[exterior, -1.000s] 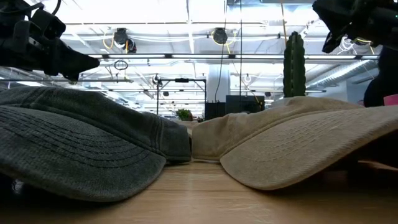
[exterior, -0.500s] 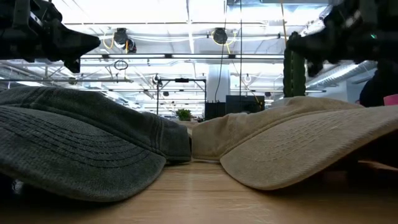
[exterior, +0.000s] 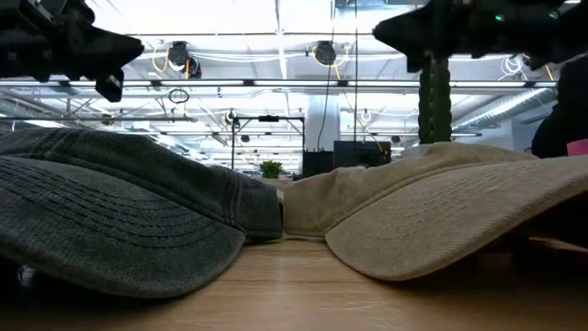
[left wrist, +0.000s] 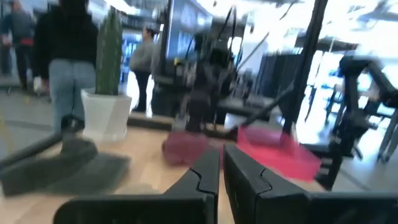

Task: Pick & Place hat
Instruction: Put the middle left black cap into the red bin

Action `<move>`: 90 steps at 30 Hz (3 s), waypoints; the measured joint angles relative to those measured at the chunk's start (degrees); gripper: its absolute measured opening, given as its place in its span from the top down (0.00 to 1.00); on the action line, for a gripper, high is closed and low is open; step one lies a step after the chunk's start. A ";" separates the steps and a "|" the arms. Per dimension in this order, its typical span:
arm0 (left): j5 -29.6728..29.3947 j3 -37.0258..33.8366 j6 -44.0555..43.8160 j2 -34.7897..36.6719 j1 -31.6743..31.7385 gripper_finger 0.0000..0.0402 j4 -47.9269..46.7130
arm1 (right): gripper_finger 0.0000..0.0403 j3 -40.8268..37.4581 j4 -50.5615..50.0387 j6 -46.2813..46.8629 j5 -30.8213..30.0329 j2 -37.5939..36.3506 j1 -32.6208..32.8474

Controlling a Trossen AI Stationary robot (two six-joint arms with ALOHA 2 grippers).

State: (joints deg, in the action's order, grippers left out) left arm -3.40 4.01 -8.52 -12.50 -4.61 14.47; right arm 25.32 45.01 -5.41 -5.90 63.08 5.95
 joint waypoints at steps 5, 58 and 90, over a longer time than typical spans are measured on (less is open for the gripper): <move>-3.15 6.50 3.81 -9.48 -5.41 0.94 -0.96 | 0.80 1.51 -0.42 5.06 -0.34 3.60 -0.38; -21.40 33.18 -6.54 -56.49 -26.03 0.43 -47.98 | 0.58 -1.22 4.16 10.75 -18.28 8.01 16.66; -26.09 33.18 -19.00 -71.59 -26.88 0.29 -66.12 | 0.58 -1.22 4.48 13.97 -18.07 8.01 16.66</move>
State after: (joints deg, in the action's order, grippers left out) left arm -29.49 37.19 -27.52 -84.10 -31.48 -51.65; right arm 24.10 49.50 8.56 -23.97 71.09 22.61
